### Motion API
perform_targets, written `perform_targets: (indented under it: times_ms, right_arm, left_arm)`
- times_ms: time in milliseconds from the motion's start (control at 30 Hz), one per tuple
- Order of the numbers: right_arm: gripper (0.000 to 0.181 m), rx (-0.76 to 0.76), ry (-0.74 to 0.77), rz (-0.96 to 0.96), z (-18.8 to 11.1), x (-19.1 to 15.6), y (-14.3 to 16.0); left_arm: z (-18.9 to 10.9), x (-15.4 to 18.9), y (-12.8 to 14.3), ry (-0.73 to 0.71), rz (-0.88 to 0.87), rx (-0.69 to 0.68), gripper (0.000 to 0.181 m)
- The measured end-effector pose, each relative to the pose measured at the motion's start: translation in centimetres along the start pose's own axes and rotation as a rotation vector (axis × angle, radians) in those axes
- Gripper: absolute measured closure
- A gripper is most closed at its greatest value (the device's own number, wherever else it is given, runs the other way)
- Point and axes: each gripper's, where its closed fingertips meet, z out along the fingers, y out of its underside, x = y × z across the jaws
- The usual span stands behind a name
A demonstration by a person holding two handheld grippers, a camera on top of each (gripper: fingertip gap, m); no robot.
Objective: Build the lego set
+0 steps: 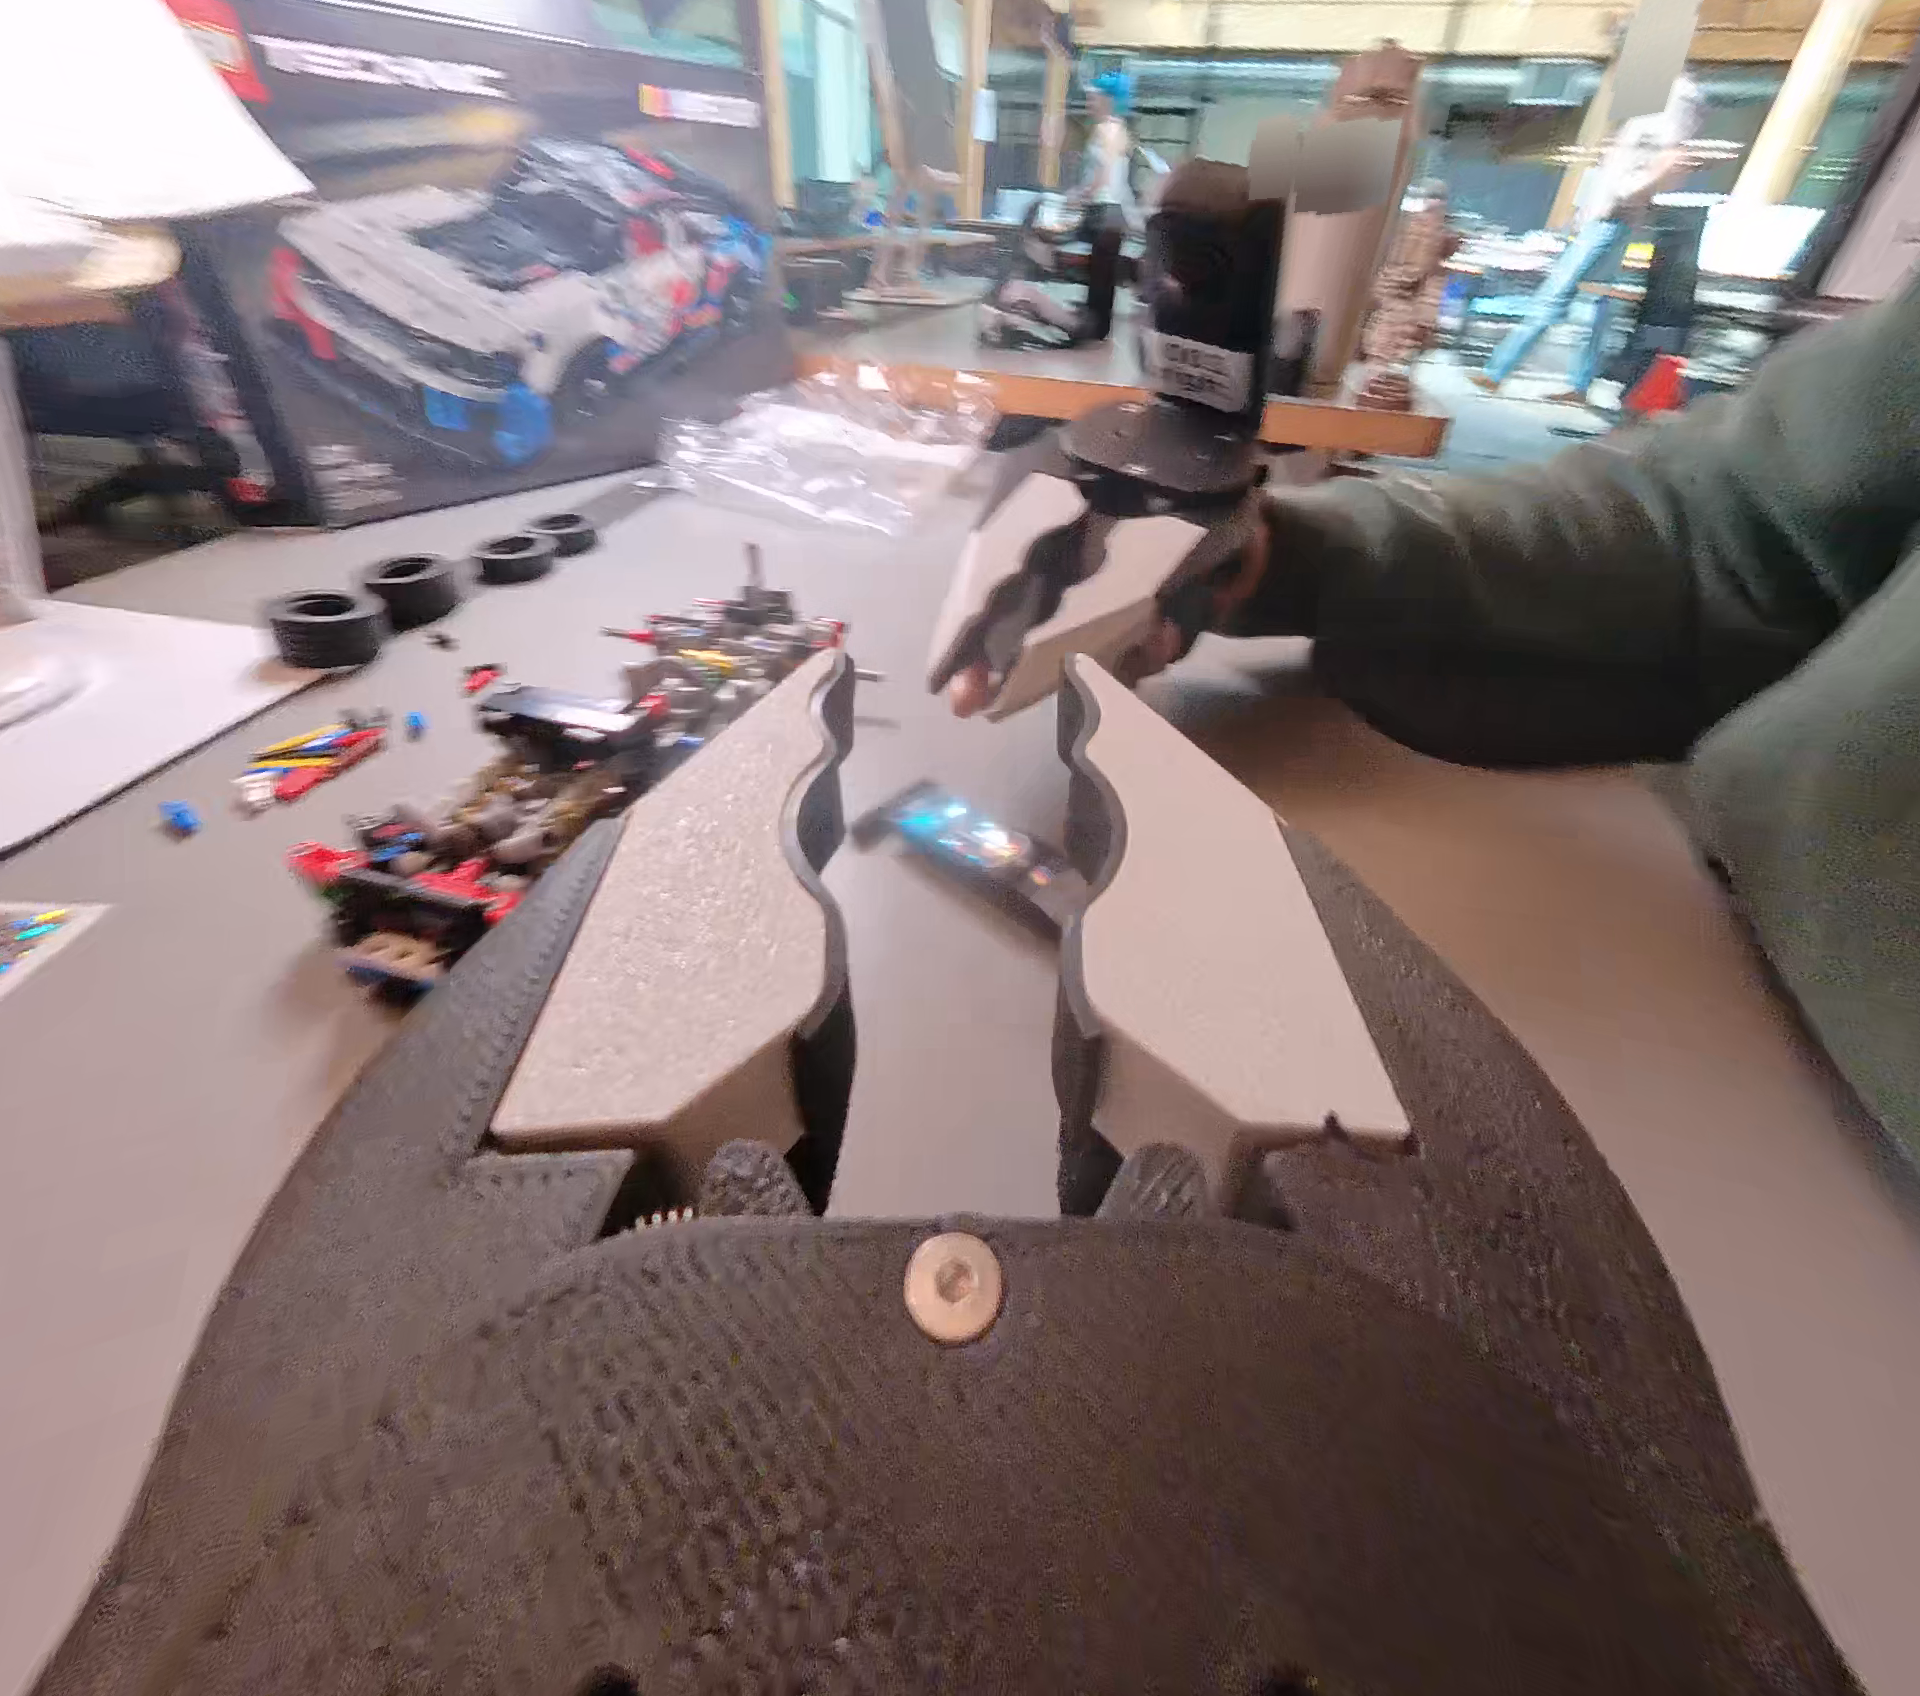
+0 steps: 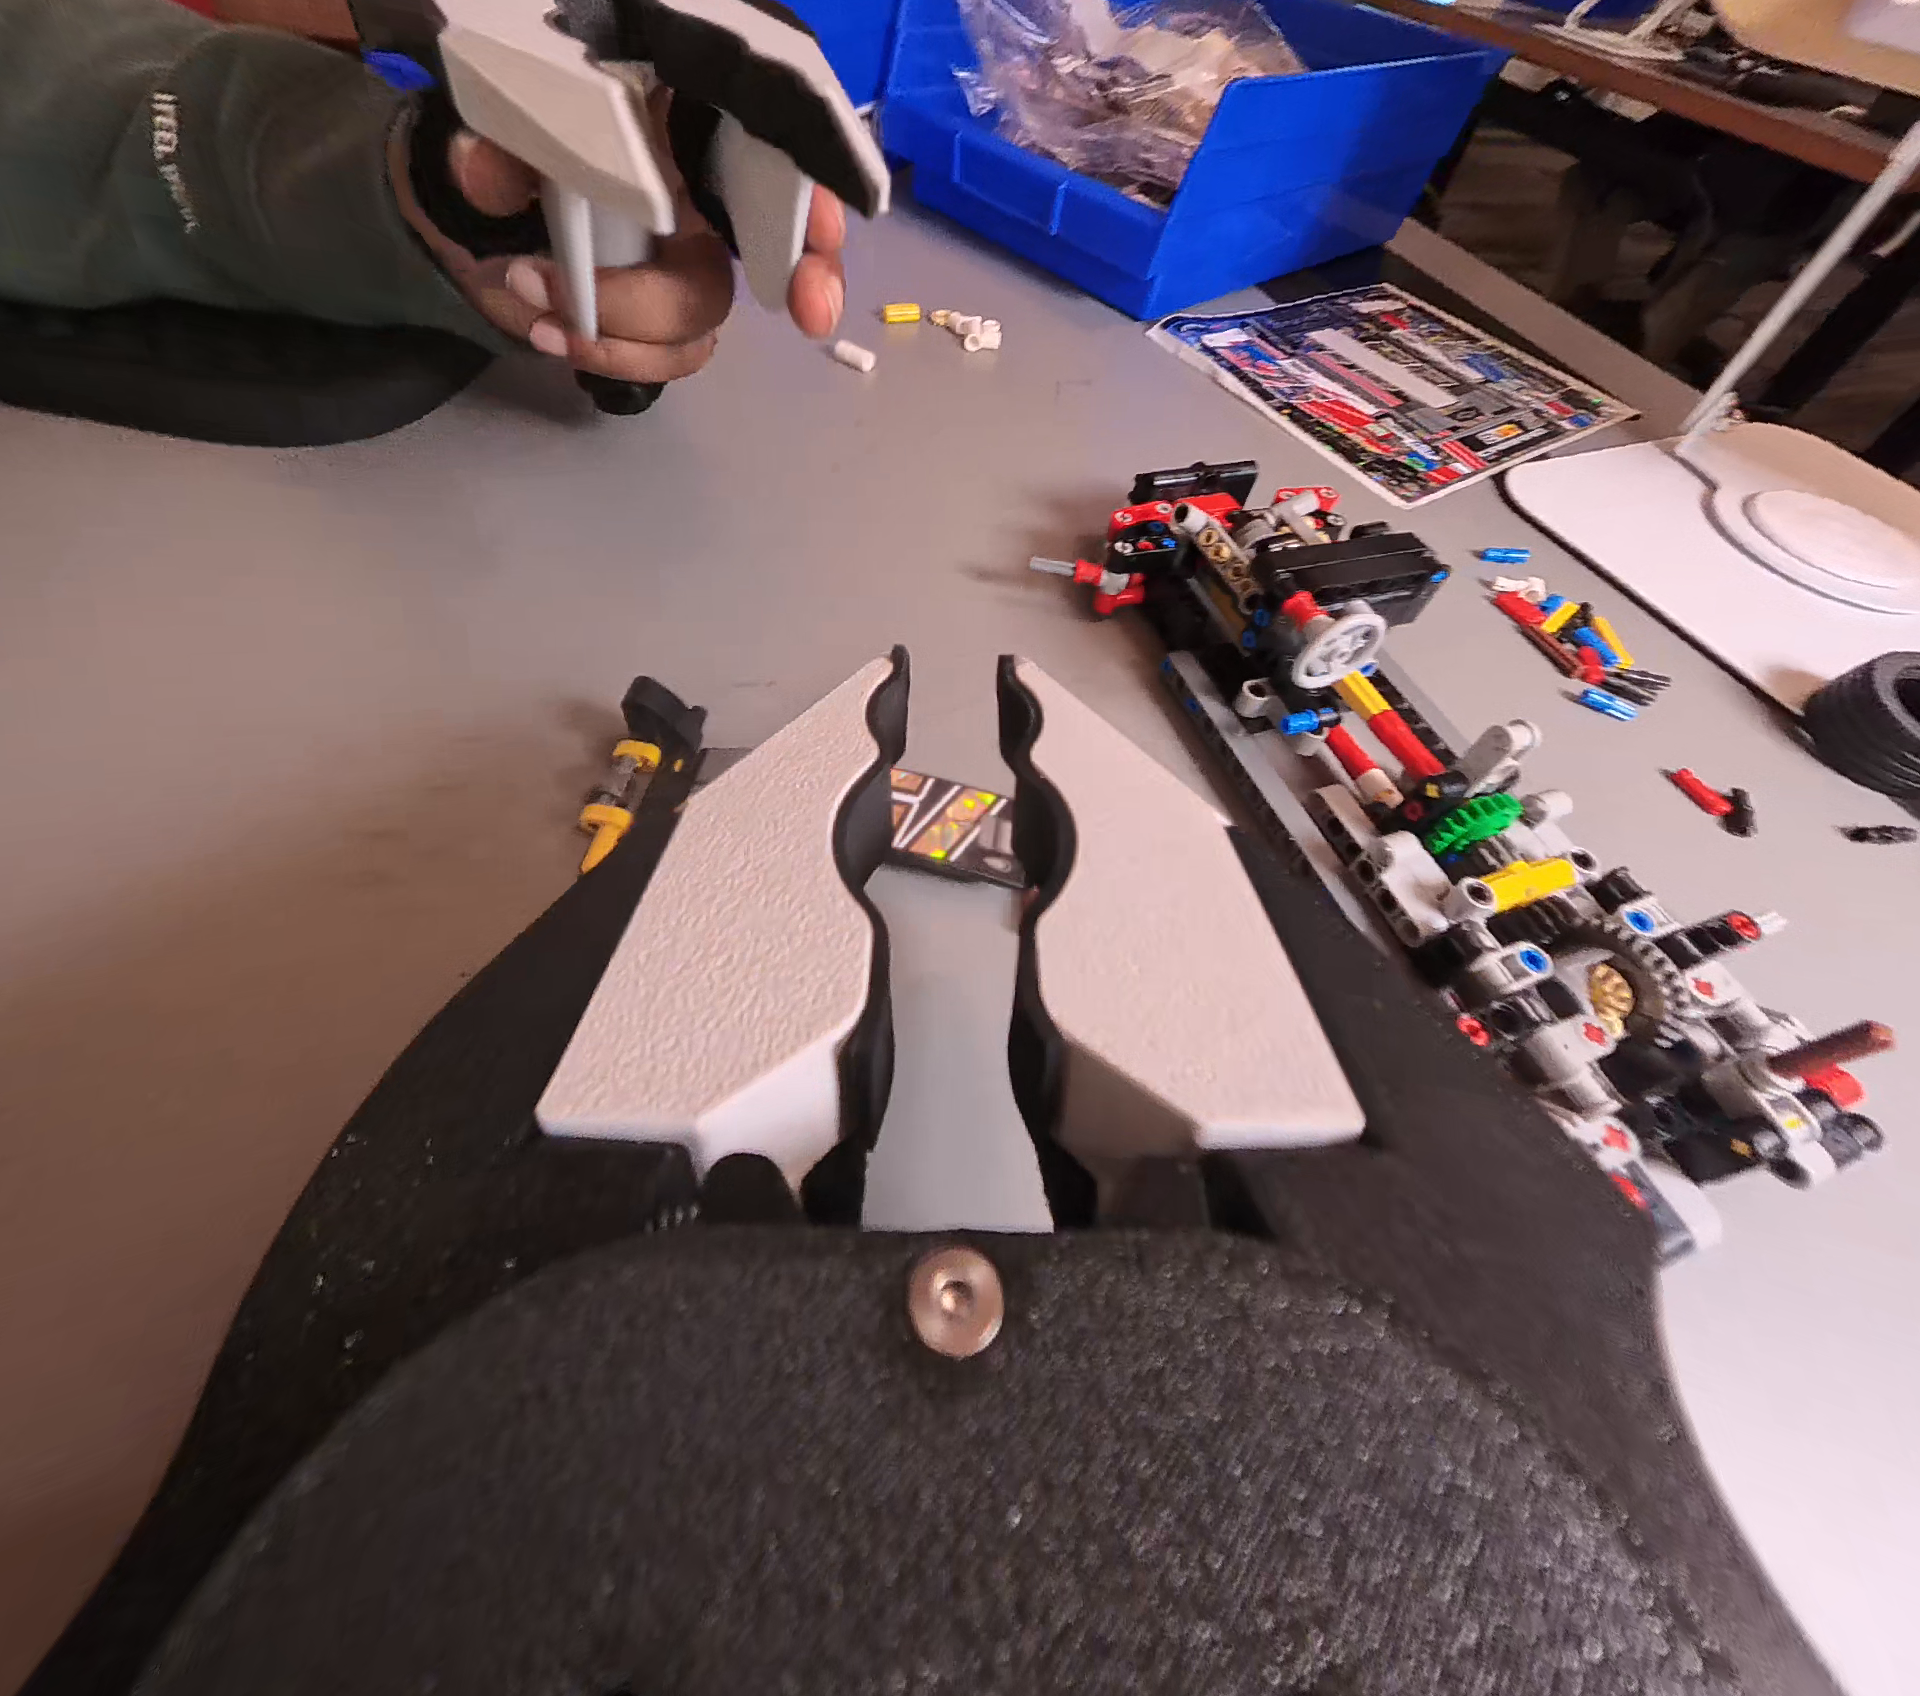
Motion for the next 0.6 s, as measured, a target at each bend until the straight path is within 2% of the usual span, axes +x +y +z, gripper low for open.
perform_targets:
  times_ms: [33, 233, 600]
  right_arm:
    - [0.167, 0.012, 0.011, 0.010, -0.1, 0.3, -0.1]
    - [0.167, 0.086, 0.061, 0.055, -0.5, 1.4, -1.1]
    - [0.168, 0.163, 0.067, 0.150, -1.0, 2.7, -1.8]
  left_arm:
    - [-0.2, -1.0, -0.1, -0.057, 0.009, 0.003, 0.144]
    - [-1.1, -3.2, -0.5, -0.208, 0.050, 0.013, 0.144]
    - [-1.5, -4.7, 0.5, -0.301, 0.089, -0.044, 0.145]
